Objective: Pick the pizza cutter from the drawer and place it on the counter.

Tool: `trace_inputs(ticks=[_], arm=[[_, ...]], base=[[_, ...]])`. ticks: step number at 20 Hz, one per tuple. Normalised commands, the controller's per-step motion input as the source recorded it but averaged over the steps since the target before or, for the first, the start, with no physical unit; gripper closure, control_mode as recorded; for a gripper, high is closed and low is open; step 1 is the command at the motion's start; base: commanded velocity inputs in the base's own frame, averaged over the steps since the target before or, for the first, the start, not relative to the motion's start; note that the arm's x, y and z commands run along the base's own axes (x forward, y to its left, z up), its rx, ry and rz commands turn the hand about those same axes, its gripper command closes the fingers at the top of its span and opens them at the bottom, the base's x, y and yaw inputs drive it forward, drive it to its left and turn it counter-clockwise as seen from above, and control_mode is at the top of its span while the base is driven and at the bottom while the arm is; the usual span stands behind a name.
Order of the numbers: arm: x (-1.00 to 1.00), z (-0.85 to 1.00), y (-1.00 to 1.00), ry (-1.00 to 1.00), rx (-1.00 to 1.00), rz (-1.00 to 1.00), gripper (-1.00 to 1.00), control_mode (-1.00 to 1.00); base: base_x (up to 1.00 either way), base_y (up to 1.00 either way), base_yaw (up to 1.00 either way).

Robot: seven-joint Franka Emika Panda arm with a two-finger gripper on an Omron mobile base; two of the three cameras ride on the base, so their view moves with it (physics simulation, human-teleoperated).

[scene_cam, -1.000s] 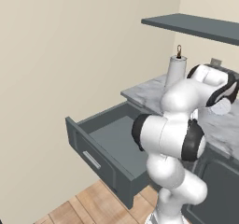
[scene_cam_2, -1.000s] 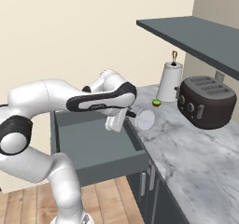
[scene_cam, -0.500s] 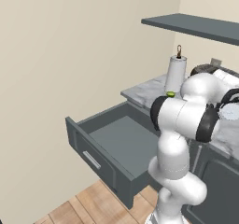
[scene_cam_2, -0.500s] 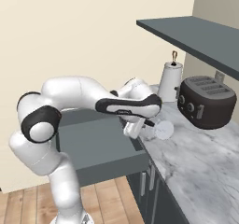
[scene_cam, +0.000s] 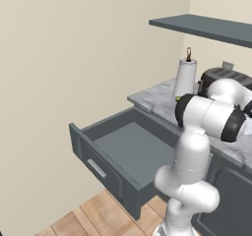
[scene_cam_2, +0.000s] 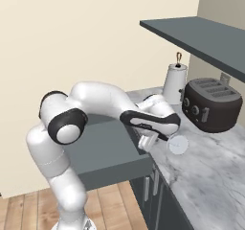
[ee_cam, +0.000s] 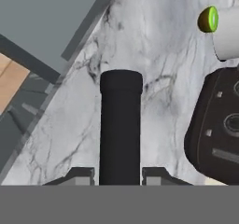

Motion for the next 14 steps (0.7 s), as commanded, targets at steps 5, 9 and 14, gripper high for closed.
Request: trace_inputs(ticks=[5,9,14], arm=[[0.34,-0.78,-0.02,0.0,0.0,0.0,1.0,-1.0],[0.57,-0.63,-0.32,0.01,0.0,0.0,1.0,-1.0],[0.64,-0.33,-0.52,0.0,0.05,0.0,1.0,-1.0]], base=[[0.0,0.0,0.0],[0.0,0.0,0.0],[0.0,0.0,0.0]])
